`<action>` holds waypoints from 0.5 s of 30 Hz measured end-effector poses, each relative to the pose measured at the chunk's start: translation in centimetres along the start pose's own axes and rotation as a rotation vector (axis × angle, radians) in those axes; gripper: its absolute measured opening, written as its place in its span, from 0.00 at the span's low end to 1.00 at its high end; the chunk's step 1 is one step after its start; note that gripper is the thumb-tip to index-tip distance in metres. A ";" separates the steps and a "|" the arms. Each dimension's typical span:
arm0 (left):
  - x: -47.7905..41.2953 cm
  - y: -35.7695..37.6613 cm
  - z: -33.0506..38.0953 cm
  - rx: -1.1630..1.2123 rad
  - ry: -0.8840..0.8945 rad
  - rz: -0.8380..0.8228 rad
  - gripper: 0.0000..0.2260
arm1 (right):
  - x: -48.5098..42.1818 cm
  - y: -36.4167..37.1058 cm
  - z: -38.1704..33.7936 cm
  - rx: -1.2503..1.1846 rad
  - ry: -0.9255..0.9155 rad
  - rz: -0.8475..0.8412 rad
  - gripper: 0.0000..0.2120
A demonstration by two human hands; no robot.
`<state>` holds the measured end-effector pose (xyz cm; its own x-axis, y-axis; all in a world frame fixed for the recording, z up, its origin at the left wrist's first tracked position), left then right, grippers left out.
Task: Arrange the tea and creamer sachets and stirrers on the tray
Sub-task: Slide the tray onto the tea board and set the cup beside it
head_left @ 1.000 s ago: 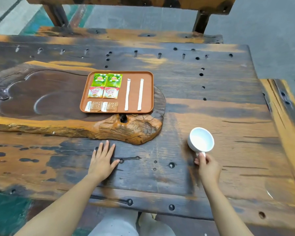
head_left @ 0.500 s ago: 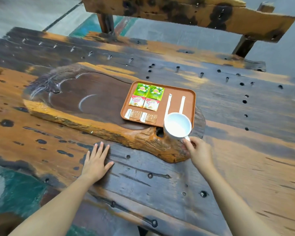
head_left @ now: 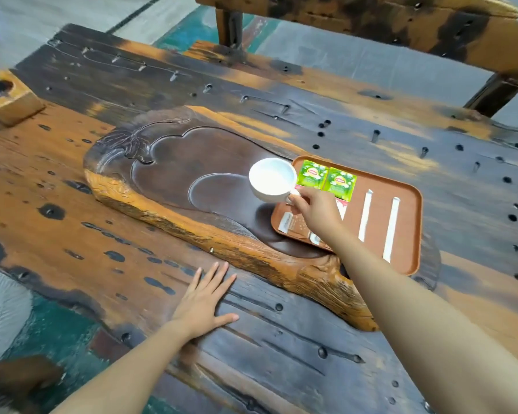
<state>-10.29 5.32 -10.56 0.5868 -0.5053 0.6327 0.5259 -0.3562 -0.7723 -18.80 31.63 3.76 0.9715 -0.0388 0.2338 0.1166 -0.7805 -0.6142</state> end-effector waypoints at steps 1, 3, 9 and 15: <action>-0.2 -0.1 -0.1 0.006 0.019 0.003 0.40 | -1.1 0.3 -0.5 0.012 -0.006 -0.009 0.13; -0.4 0.0 -0.2 0.024 0.051 0.018 0.40 | -3.0 1.0 -1.2 0.033 -0.011 -0.020 0.13; -0.7 0.2 -0.2 0.049 0.092 0.099 0.39 | -7.0 3.1 -1.7 0.033 0.003 -0.072 0.12; -0.6 0.2 -0.2 0.052 0.094 0.106 0.38 | -8.2 4.0 -0.7 0.042 0.018 -0.130 0.11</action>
<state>-10.69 5.37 -11.16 0.5817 -0.6099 0.5381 0.4971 -0.2571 -0.8287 -26.43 28.36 -0.10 0.9436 0.0496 0.3272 0.2505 -0.7531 -0.6083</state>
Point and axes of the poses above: each hand's wrist, its own x-axis away from the middle knuckle, its own y-axis out of the palm, z = x × y, the point moved 8 cm from there along -x, towards the middle knuckle, and after that the axes turned 15 degrees about -z, right-handed, at the moved point
